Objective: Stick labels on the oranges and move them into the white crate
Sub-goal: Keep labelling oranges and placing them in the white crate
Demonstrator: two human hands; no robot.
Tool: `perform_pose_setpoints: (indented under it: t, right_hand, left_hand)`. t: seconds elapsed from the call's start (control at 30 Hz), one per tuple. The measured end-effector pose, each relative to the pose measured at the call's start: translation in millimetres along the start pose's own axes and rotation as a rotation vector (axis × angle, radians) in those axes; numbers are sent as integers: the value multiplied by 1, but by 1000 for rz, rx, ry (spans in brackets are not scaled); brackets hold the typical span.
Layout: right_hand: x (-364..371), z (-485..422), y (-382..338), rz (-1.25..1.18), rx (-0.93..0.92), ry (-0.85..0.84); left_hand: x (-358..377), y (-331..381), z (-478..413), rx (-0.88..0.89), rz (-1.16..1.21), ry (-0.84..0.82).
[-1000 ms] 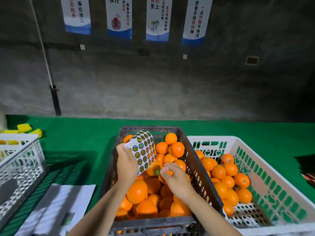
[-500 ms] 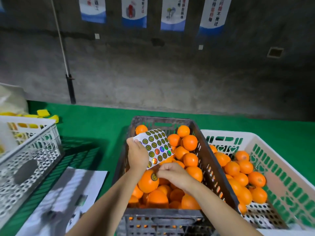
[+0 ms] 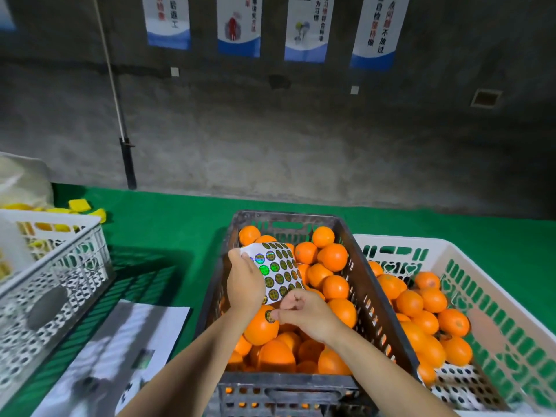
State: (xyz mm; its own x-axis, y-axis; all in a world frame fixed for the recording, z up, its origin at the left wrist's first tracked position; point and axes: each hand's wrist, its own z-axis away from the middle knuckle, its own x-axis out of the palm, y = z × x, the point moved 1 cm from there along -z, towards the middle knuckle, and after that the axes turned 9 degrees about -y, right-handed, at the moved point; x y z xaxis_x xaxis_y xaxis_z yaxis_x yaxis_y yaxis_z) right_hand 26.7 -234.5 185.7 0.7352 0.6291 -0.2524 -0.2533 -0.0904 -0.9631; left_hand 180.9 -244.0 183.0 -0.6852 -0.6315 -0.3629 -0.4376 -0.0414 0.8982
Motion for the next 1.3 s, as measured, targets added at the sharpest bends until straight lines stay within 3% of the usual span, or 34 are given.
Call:
perform_pose_setpoints:
  t: [0.27, 0.4, 0.5, 0.63, 0.77, 1.0, 1.13, 1.23, 1.3]
  right_hand:
    - [2, -4, 3, 100, 366, -260]
    - [9, -10, 6, 78, 420, -364]
    - [10, -11, 6, 34, 390, -350]
    - [9, -9, -1, 70, 335, -157]
    - [-2, -5, -2, -101, 358, 168]
    - [-34, -7, 5, -314, 312, 764]
    - [-43, -4, -4, -736, 247, 855]
    - [-54, 3, -3, -1332, 146, 708]
    - [-56, 8, -3, -1530, 66, 613]
  left_hand:
    - [1, 2, 4, 2, -29, -30]
    - [1, 1, 6, 14, -17, -14]
    - [0, 2, 6, 1, 5, -12]
    - [-4, 4, 1, -58, 187, 103]
    - [-10, 4, -3, -161, 327, 143]
    - [-5, 0, 6, 8, 5, -54]
    - [-1, -3, 12, 78, -141, -127]
    - [2, -2, 13, 102, -206, -163]
    - [3, 0, 15, 140, -251, -174]
